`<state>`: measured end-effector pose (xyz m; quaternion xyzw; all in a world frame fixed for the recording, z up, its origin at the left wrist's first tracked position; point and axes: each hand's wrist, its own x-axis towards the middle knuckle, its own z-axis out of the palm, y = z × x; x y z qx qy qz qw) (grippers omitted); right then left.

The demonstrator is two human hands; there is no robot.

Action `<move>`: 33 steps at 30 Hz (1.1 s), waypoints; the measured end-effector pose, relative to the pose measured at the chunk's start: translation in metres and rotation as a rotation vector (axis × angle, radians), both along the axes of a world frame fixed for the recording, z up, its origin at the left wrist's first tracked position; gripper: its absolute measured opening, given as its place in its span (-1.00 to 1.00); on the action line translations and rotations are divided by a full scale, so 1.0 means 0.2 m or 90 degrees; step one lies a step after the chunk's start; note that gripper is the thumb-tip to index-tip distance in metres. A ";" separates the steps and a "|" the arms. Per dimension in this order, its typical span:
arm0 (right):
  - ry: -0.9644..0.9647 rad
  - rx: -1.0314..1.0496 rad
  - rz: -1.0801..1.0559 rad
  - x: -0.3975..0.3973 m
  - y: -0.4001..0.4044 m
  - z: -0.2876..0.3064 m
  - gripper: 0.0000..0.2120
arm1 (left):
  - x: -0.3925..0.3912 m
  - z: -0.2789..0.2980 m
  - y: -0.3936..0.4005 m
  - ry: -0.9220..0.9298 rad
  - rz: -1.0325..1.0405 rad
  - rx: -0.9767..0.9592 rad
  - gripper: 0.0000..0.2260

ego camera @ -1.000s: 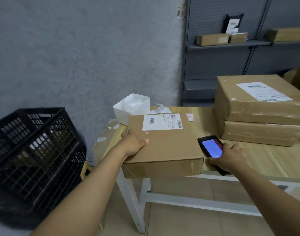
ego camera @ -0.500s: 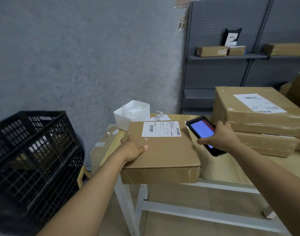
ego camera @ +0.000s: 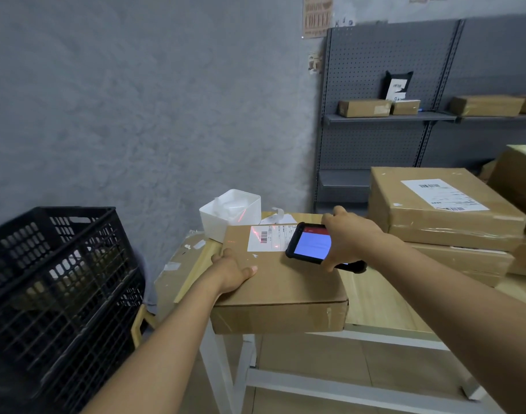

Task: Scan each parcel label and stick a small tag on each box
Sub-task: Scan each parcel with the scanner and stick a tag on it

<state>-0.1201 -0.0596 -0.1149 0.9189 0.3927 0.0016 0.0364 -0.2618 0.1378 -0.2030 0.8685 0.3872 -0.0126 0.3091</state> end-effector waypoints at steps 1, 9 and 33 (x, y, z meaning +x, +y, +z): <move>-0.002 0.000 0.002 0.00 0.00 0.00 -0.26 | 0.00 0.00 0.00 0.001 -0.001 0.000 -0.24; 0.012 -0.015 -0.024 0.00 -0.02 0.02 -0.27 | 0.00 -0.01 0.01 -0.004 0.003 -0.006 -0.25; 0.004 -0.008 -0.014 -0.06 -0.03 0.07 -0.38 | 0.00 -0.01 0.01 -0.011 -0.006 0.003 -0.27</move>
